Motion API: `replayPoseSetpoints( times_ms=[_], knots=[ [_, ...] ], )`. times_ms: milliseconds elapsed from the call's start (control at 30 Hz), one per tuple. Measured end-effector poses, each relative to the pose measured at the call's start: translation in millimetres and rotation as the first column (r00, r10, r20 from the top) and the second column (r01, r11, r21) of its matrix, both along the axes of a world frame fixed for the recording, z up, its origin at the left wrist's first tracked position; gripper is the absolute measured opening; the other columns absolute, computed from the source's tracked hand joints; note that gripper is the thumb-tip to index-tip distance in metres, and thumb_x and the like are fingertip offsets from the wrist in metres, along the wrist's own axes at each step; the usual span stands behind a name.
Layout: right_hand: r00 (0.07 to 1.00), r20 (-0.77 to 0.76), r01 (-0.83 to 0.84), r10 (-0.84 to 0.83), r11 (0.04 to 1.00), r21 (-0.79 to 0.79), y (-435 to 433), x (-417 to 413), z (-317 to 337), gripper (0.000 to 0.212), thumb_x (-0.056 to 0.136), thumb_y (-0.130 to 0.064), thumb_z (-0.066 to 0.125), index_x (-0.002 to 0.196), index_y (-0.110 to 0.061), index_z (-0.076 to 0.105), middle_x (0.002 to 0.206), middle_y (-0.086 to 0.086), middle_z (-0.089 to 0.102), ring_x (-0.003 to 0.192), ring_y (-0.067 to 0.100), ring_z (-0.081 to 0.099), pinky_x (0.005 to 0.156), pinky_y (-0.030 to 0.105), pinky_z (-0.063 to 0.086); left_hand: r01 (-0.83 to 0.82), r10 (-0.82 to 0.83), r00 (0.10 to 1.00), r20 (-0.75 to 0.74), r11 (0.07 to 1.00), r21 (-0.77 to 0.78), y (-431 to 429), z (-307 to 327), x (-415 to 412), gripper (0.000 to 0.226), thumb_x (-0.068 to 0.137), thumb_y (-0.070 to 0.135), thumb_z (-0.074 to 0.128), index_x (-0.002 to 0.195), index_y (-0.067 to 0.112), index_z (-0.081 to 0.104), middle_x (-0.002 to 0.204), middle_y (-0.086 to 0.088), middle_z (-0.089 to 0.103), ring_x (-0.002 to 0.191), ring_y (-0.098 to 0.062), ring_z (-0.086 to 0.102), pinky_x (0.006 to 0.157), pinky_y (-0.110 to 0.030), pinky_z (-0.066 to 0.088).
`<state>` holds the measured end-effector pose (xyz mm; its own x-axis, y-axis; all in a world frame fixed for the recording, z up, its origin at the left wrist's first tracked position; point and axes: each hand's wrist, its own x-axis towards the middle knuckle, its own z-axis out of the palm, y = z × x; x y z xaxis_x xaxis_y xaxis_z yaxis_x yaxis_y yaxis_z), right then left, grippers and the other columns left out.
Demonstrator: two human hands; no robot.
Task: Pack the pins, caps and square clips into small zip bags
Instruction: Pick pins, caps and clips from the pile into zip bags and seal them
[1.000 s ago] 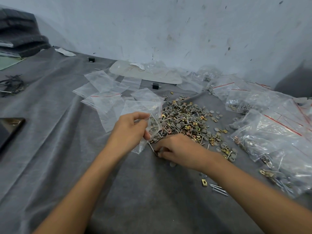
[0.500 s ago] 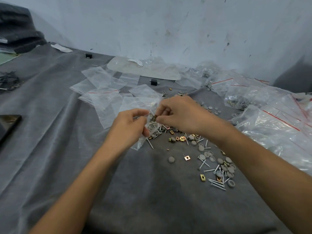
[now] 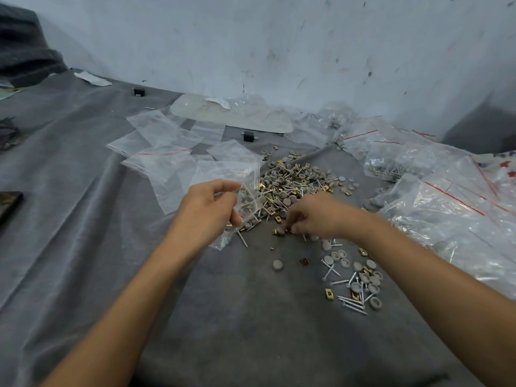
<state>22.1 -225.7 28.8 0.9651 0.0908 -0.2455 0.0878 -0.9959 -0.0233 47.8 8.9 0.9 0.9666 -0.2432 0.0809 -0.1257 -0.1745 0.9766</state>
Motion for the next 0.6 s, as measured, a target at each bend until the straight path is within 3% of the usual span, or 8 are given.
replayPoseSetpoints(
  times_ms=[100, 200, 333, 500, 600],
  knots=[
    [0.999, 0.023, -0.033, 0.034, 0.999, -0.036, -7.9, -3.2, -12.1, 0.029, 0.095, -0.023, 0.067, 0.124, -0.021, 0.067, 0.117, 0.000, 0.068, 0.108, 0.020, 0.061, 0.079, 0.027, 0.040, 0.007, -0.007, 1.000, -0.001, 1.000, 0.000, 0.6, 0.1, 0.1, 0.025, 0.097, 0.013, 0.054, 0.110, 0.031, 0.067, 0.057, -0.001, 0.070, 0.040, -0.001, 0.049, 0.043, -0.012, 0.039],
    [0.998, 0.024, -0.050, 0.051, 0.998, -0.042, -13.5, -7.5, -12.8, 0.024, 0.096, -0.025, 0.066, 0.119, -0.018, 0.068, 0.115, 0.000, 0.068, 0.107, 0.019, 0.062, 0.087, 0.032, 0.048, 0.003, -0.003, 1.000, 0.001, 1.000, 0.008, 2.2, -0.1, 1.8, 0.025, 0.096, 0.015, 0.054, 0.107, 0.034, 0.067, 0.058, -0.002, 0.070, 0.040, -0.003, 0.047, 0.043, -0.016, 0.039],
    [0.999, 0.035, -0.022, 0.022, 1.000, -0.003, -17.8, -16.3, -12.9, 0.016, 0.097, -0.028, 0.065, 0.110, -0.018, 0.063, 0.103, -0.002, 0.066, 0.094, 0.017, 0.060, 0.079, 0.033, 0.048, 0.010, -0.010, 1.000, -0.006, 1.000, 0.018, 0.6, -0.5, 1.2, 0.025, 0.097, 0.015, 0.054, 0.105, 0.035, 0.066, 0.058, -0.002, 0.070, 0.040, -0.004, 0.046, 0.043, -0.017, 0.039],
    [0.994, 0.111, -0.037, 0.023, 0.991, 0.125, -20.3, -27.6, -11.2, 0.014, 0.094, -0.030, 0.067, 0.093, -0.023, 0.055, 0.086, -0.009, 0.058, 0.079, 0.010, 0.054, 0.062, 0.023, 0.037, 0.010, -0.009, 1.000, -0.013, 1.000, 0.010, 0.8, -1.4, 1.9, 0.025, 0.097, 0.016, 0.055, 0.105, 0.037, 0.066, 0.058, -0.001, 0.071, 0.042, -0.003, 0.048, 0.043, -0.016, 0.039],
    [0.977, 0.211, -0.024, -0.041, 0.954, 0.299, -19.8, -33.5, -9.1, 0.012, 0.090, -0.027, 0.069, 0.087, -0.024, 0.058, 0.079, -0.011, 0.060, 0.071, 0.006, 0.055, 0.061, 0.025, 0.040, 0.015, -0.015, 1.000, -0.015, 1.000, 0.017, 1.0, -1.9, 2.5, 0.025, 0.097, 0.016, 0.054, 0.107, 0.036, 0.066, 0.059, -0.001, 0.071, 0.042, -0.005, 0.046, 0.043, -0.018, 0.040]
  ],
)
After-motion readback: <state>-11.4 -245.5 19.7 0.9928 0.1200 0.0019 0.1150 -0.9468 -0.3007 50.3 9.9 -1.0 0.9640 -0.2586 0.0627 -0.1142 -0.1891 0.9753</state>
